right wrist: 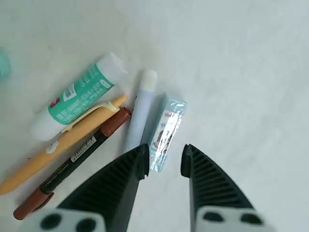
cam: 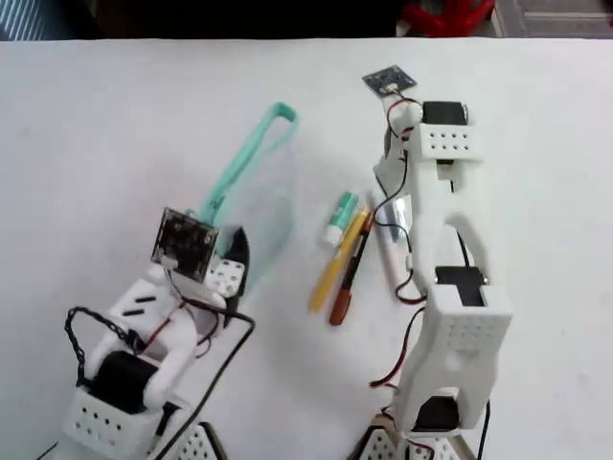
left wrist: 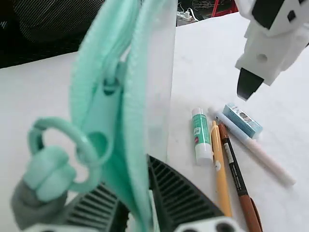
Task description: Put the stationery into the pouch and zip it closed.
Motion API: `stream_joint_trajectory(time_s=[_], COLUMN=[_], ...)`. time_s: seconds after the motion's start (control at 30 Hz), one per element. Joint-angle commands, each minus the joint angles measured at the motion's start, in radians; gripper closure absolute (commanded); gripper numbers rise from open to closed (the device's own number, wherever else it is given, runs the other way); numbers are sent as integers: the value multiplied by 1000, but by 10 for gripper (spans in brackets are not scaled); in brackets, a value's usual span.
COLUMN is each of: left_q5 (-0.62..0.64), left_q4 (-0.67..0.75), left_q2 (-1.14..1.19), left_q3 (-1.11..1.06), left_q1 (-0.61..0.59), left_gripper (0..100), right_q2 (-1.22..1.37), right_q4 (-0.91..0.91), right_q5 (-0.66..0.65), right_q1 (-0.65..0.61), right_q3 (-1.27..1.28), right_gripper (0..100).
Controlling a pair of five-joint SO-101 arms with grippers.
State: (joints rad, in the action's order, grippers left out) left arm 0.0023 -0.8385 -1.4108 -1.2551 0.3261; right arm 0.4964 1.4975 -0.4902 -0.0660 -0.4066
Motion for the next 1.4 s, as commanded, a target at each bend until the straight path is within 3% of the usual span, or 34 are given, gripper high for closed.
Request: stream_joint_trajectory(time_s=[0.0, 1.03, 1.2, 1.37], left_q5=[-5, -5, -5, -5], left_q4=[43, 46, 46, 46], left_q2=[82, 81, 81, 81], left_q3=[25, 2, 0, 0], left_q1=[-12, -2, -2, -2], left_gripper=[977, 977, 976, 976], right_q2=[22, 234, 254, 257], right_q4=[-12, -110, -130, -130], right_q5=[-15, -12, -18, -18], right_q1=[7, 25, 19, 24], right_q3=[-14, -15, -15, -15], right_gripper=[875, 880, 985, 981])
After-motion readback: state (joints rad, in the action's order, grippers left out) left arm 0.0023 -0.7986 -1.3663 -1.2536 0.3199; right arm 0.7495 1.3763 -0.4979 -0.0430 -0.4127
